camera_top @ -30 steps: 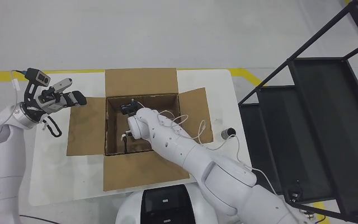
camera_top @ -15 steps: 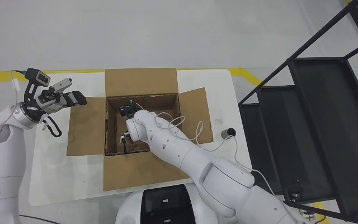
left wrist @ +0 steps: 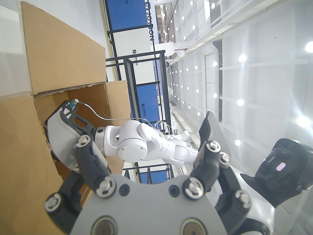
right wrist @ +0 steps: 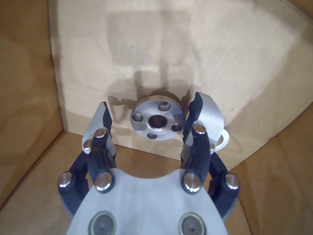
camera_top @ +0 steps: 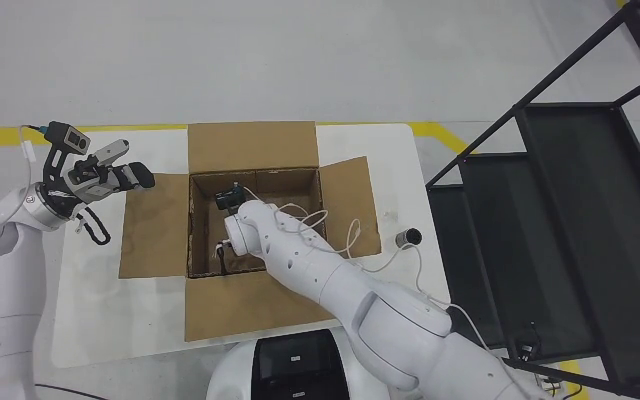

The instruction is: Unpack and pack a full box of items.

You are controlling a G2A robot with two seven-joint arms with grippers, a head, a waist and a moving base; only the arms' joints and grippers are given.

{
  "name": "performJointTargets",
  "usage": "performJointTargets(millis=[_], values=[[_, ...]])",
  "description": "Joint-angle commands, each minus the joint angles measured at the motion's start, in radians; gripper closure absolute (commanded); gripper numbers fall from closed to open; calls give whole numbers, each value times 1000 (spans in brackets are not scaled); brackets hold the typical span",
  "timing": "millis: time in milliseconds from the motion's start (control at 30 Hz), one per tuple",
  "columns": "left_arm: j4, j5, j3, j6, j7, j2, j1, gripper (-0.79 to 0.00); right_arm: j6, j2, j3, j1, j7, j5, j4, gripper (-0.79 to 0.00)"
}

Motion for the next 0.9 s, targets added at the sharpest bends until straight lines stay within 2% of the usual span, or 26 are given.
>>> performJointTargets(millis=[0, 133, 167, 200, 233, 567, 867], values=[[0, 0, 0, 0, 0, 0, 0, -785, 4, -2, -3, 2, 1, -8, 5, -363], [0, 0, 0, 0, 0, 0, 0, -785, 5, -7, -3, 4, -1, -14, 13, -194], [0, 0, 0, 0, 0, 0, 0, -785, 5, -8, -2, 5, -2, -15, 14, -95], [0, 0, 0, 0, 0, 0, 0, -785, 8, -9, -2, 6, -5, -17, 14, -31], [0, 0, 0, 0, 0, 0, 0, -785, 8, -10, -1, 6, -6, -18, 13, 0], [0, 0, 0, 0, 0, 0, 0, -785, 22, -2, 15, 5, 8, -51, -47, 0], [0, 0, 0, 0, 0, 0, 0, -785, 43, 42, 66, -49, 63, -107, -254, 0]])
